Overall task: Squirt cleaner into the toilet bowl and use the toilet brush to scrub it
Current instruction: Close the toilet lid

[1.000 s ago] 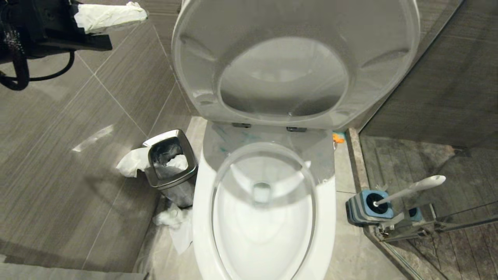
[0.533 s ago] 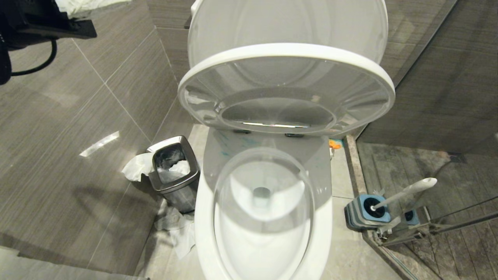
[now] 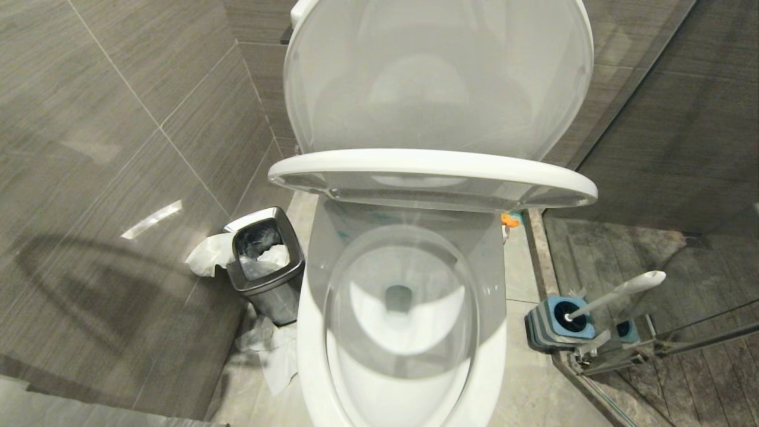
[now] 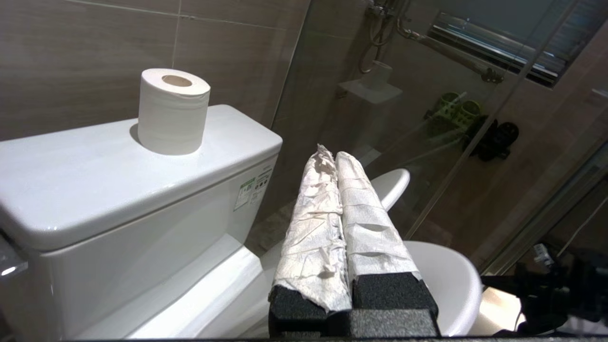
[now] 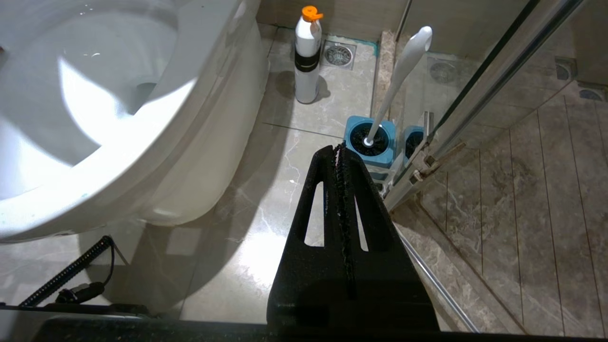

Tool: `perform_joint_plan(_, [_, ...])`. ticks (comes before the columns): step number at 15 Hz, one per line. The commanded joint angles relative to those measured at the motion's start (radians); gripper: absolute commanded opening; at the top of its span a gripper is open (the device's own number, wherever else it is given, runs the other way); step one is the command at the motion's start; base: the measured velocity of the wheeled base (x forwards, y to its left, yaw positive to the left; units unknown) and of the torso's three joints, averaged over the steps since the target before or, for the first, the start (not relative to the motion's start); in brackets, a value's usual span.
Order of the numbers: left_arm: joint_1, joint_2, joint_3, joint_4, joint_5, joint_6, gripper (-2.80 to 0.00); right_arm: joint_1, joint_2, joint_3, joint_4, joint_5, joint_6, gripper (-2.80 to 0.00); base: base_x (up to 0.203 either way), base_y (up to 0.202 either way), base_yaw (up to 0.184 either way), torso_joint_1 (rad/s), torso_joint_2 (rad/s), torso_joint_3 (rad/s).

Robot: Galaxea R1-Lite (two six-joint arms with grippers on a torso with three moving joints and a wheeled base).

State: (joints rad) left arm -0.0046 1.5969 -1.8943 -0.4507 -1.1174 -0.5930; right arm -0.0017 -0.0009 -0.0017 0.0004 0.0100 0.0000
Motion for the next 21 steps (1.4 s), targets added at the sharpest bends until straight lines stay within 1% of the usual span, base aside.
perform_joint_plan(1, [0.015,-0.065,-0.054,0.168,0.0,-0.008,-2.8,0.0,0.001,0.0,0.0,0.001,0.0,-2.8,0.0,0.0,0.0,0.0,0.0,0.0])
perform_joint_plan(3, [0.018,-0.114,-0.055,0.286,0.002,-0.008,-2.8,0.0,0.001,0.0,0.0,0.001,0.0,-2.8,0.0,0.0,0.0,0.0,0.0,0.0])
perform_joint_plan(4, [0.02,-0.128,-0.055,0.322,0.005,-0.007,-2.8,0.0,0.001,0.0,0.0,0.001,0.0,-2.8,0.0,0.0,0.0,0.0,0.0,0.0])
perform_joint_plan(6, [0.01,-0.13,-0.054,0.332,0.036,-0.002,-2.8,0.0,0.0,0.0,0.0,0.001,0.0,-2.8,0.0,0.0,0.0,0.0,0.0,0.0])
perform_joint_plan(7, [-0.032,-0.135,-0.054,0.33,0.045,-0.005,-2.8,0.0,0.001,0.0,0.0,0.001,0.0,-2.8,0.0,0.0,0.0,0.0,0.0,0.0])
perform_joint_plan(8, [-0.11,-0.146,-0.054,0.331,0.049,-0.015,-2.8,0.0,0.001,0.0,0.0,0.001,0.0,-2.8,0.0,0.0,0.0,0.0,0.0,0.0])
perform_joint_plan(9, [-0.184,-0.159,-0.054,0.329,0.053,-0.053,-2.8,0.0,0.001,0.0,0.0,0.001,0.0,-2.8,0.0,0.0,0.0,0.0,0.0,0.0])
perform_joint_plan(10, [-0.257,-0.174,-0.055,0.319,0.063,-0.149,-2.8,0.0,0.001,0.0,0.0,0.001,0.0,-2.8,0.0,0.0,0.0,0.0,0.0,0.0])
perform_joint_plan(11, [-0.334,-0.181,-0.055,0.298,0.09,-0.26,-2.8,0.0,0.001,0.0,0.0,0.001,0.0,-2.8,0.0,0.0,0.0,0.0,0.0,0.0])
perform_joint_plan(12, [-0.404,-0.177,-0.054,0.271,0.145,-0.337,-2.8,0.0,0.001,0.0,0.0,0.001,0.0,-2.8,0.0,0.0,0.0,0.0,0.0,0.0])
perform_joint_plan(13, [-0.438,-0.148,-0.053,0.262,0.189,-0.351,-2.8,0.0,0.001,0.0,0.0,0.001,0.0,-2.8,0.0,0.0,0.0,0.0,0.0,0.0])
perform_joint_plan(14, [-0.445,-0.116,-0.048,0.279,0.218,-0.302,-2.8,0.0,0.001,0.0,0.0,0.001,0.0,-2.8,0.0,0.0,0.0,0.0,0.0,0.0])
perform_joint_plan(15, [-0.448,-0.095,-0.028,0.332,0.269,-0.189,-2.8,0.0,0.001,0.0,0.0,0.001,0.0,-2.8,0.0,0.0,0.0,0.0,0.0,0.0])
perform_joint_plan(16, [-0.457,-0.083,0.005,0.416,0.344,-0.063,-2.8,0.0,0.001,0.0,0.0,0.001,0.0,-2.8,0.0,0.0,0.0,0.0,0.0,0.0])
perform_joint_plan(17, [-0.48,-0.076,0.038,0.506,0.424,0.082,-2.8,0.0,0.001,0.0,0.0,0.001,0.0,-2.8,0.0,0.0,0.0,0.0,0.0,0.0])
perform_joint_plan(18, [-0.506,-0.07,0.062,0.56,0.486,0.229,-2.8,0.0,0.001,0.0,0.0,0.001,0.0,-2.8,0.0,0.0,0.0,0.0,0.0,0.0])
perform_joint_plan(19, [-0.522,-0.062,0.071,0.585,0.544,0.365,-2.8,0.0,0.001,0.0,0.0,0.001,0.0,-2.8,0.0,0.0,0.0,0.0,0.0,0.0])
perform_joint_plan(20, [-0.536,-0.046,0.059,0.599,0.633,0.485,-2.8,0.0,0.001,0.0,0.0,0.001,0.0,-2.8,0.0,0.0,0.0,0.0,0.0,0.0])
perform_joint_plan(21, [-0.552,-0.028,0.012,0.604,0.715,0.54,-2.8,0.0,0.001,0.0,0.0,0.001,0.0,-2.8,0.0,0.0,0.0,0.0,0.0,0.0])
